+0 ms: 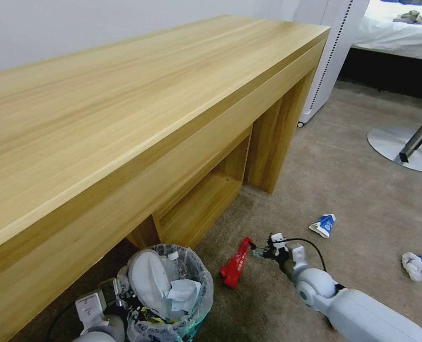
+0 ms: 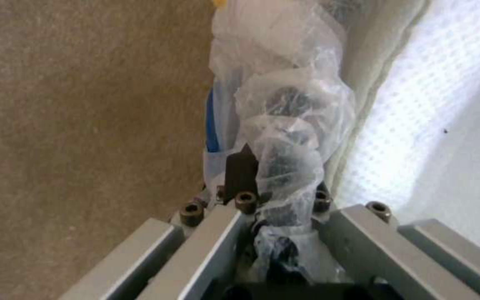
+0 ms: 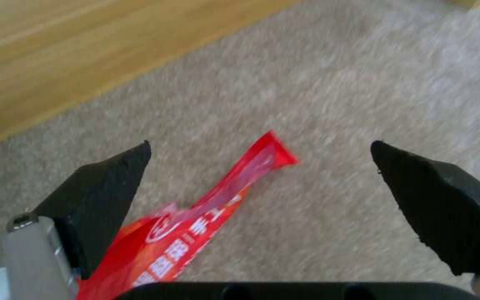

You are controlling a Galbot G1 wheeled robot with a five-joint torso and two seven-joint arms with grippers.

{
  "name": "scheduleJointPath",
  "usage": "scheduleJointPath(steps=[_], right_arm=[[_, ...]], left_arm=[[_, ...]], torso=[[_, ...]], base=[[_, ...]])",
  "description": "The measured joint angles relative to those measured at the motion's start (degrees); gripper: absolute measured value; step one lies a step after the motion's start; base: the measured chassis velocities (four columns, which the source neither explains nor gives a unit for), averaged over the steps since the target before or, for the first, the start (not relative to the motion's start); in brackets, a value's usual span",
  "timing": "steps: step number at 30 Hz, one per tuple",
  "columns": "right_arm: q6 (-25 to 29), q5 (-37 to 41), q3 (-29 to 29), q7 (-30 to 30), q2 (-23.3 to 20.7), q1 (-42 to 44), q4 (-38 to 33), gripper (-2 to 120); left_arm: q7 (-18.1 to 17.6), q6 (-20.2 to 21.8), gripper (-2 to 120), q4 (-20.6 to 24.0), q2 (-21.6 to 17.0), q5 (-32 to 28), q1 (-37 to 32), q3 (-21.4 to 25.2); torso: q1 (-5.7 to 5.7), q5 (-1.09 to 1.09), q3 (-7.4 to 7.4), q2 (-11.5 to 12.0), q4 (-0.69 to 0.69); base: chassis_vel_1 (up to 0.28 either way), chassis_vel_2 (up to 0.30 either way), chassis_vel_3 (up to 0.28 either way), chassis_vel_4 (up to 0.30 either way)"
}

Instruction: Pick up the trash bin and place the garbage on the floor into it.

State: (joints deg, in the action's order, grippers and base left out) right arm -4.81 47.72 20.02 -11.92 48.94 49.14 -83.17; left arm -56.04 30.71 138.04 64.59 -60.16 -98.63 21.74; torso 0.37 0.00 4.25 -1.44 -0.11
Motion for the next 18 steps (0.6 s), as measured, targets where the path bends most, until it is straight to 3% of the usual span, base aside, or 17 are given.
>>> scheduleJointPath(steps=[5, 18], right_arm=[[-2.45, 0.1, 1.64, -3.23, 2.99, 0.13, 2.43, 100], [-1.38, -1.33, 4.97, -3.78, 7.55, -1.85, 8.11, 100]], left_arm=[[-1.3, 0.19, 0, 1.33, -0.43, -3.04, -0.21, 0.81], [-2.22, 1.14, 0, 2.65, -0.96, -4.91, -0.99, -0.04]], torso=[[0.0, -0.01, 0.0, 0.0, -0.01], [0.0, -0.01, -0.01, 0.0, -0.01]], base=[[0.0, 0.0, 0.0, 0.0], [0.0, 0.0, 0.0, 0.0]])
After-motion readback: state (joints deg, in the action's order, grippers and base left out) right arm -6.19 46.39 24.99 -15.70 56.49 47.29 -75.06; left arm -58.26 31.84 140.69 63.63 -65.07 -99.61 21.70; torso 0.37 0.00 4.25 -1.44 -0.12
